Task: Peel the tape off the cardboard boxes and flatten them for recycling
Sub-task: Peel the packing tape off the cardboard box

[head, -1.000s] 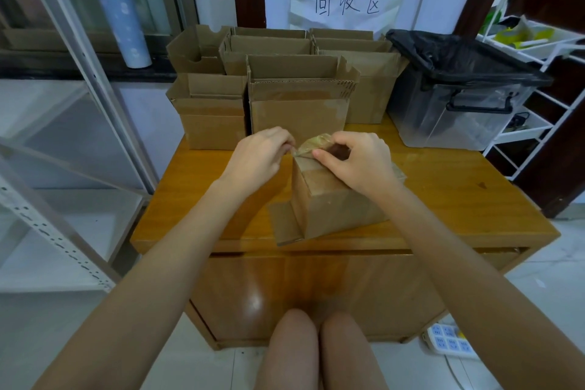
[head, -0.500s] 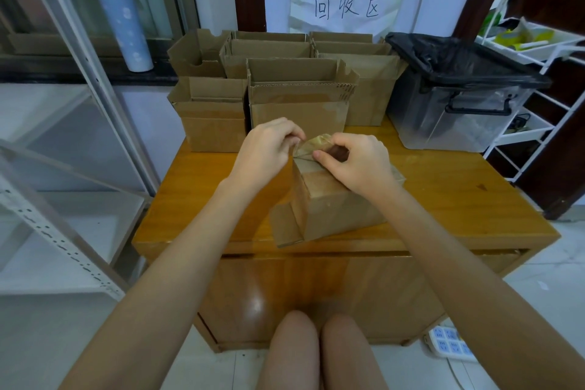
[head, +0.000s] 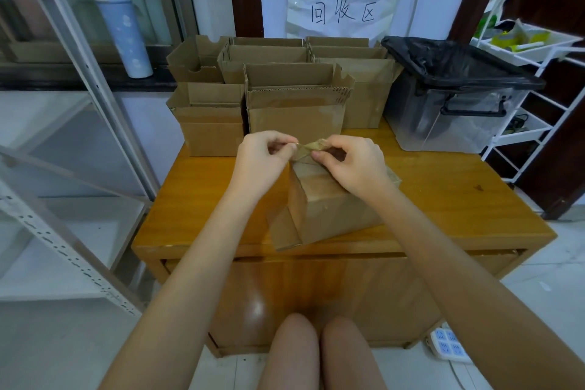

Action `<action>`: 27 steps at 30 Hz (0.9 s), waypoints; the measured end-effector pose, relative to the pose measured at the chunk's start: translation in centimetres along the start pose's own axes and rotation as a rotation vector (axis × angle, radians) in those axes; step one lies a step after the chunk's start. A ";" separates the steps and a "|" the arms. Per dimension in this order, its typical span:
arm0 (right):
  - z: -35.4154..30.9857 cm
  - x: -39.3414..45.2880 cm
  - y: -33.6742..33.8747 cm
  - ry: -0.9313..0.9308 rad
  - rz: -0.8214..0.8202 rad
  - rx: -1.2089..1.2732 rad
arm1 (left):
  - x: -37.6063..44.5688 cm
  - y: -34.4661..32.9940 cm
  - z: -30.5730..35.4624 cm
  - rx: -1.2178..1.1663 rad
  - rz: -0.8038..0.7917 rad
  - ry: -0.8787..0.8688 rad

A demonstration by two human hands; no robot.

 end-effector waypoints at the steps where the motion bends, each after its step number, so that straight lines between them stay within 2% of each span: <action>1: 0.0 0.0 0.0 -0.008 -0.002 0.006 | -0.2 0.0 -0.1 -0.064 0.016 0.052; 5: 0.1 0.1 -0.1 -0.033 0.015 0.005 | -0.9 -0.1 0.2 -0.351 0.081 0.283; 13: 0.1 -0.2 0.2 -0.058 0.026 0.104 | 0.3 0.0 2.7 -0.221 0.008 0.283; 17: 0.1 -0.2 0.2 -0.049 0.026 0.116 | -1.0 -1.1 3.0 -0.332 0.012 0.348; 19: 0.2 -0.2 0.2 -0.052 0.020 0.140 | -1.9 -1.9 2.7 -0.292 0.028 0.286; 22: 0.3 -0.2 0.4 -0.086 0.002 0.220 | -2.8 -3.2 2.3 -0.085 0.020 0.091; 24: 0.4 0.0 0.5 -0.140 -0.053 0.349 | -3.2 -4.1 2.1 0.092 0.020 0.019; 27: 0.2 0.1 1.0 -0.203 -0.127 0.521 | -3.6 -5.0 1.9 0.235 0.064 -0.035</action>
Point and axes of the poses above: each hand's wrist, its own x-axis towards the middle knuckle, its own y-axis out of the back of the hand, z = x × y, the point moved 1 cm from there along x, towards the middle knuckle, and after that the axes turned 8 degrees about -x, right-handed, at the moved point
